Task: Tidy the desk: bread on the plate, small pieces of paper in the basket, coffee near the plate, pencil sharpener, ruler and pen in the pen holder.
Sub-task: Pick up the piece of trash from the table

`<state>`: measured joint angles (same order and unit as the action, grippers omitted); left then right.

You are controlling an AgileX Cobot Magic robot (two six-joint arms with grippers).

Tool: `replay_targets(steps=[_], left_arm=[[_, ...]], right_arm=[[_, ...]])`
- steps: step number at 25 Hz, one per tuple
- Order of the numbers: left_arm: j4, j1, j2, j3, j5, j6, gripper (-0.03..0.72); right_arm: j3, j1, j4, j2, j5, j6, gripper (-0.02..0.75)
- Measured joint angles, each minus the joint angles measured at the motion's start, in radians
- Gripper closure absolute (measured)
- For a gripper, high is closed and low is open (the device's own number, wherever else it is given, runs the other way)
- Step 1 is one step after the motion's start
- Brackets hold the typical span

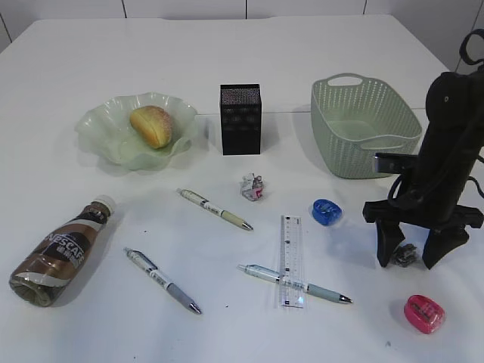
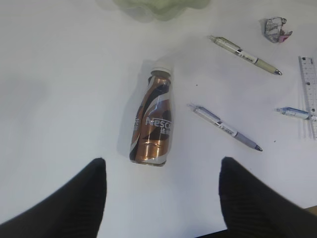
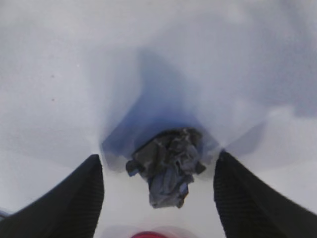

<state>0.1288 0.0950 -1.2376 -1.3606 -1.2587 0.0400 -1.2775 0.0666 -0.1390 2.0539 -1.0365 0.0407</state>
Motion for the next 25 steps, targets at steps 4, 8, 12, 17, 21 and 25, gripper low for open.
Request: replay_targets(steps=[4,8,12,17,21,25], left_arm=[[0.0,0.0,0.0,0.0,0.0,0.0,0.19],[0.0,0.0,0.0,0.0,0.0,0.0,0.201],[0.0,0.0,0.0,0.0,0.0,0.0,0.216],[0.0,0.0,0.0,0.0,0.0,0.0,0.221],[0.0,0.0,0.0,0.0,0.0,0.0,0.221],[0.0,0.0,0.0,0.0,0.0,0.0,0.221]], right_arm=[[0.0,0.0,0.0,0.005,0.0,0.0,0.281],[-0.004,0.0,0.004,0.011,-0.002,0.0,0.374],[-0.01,0.0,0.011,0.018,-0.008,0.0,0.425],[-0.012,0.0,0.021,0.021,-0.012,0.0,0.485],[-0.012,0.0,0.021,0.021,-0.014,0.0,0.526],[-0.012,0.0,0.018,0.021,-0.014,0.0,0.587]])
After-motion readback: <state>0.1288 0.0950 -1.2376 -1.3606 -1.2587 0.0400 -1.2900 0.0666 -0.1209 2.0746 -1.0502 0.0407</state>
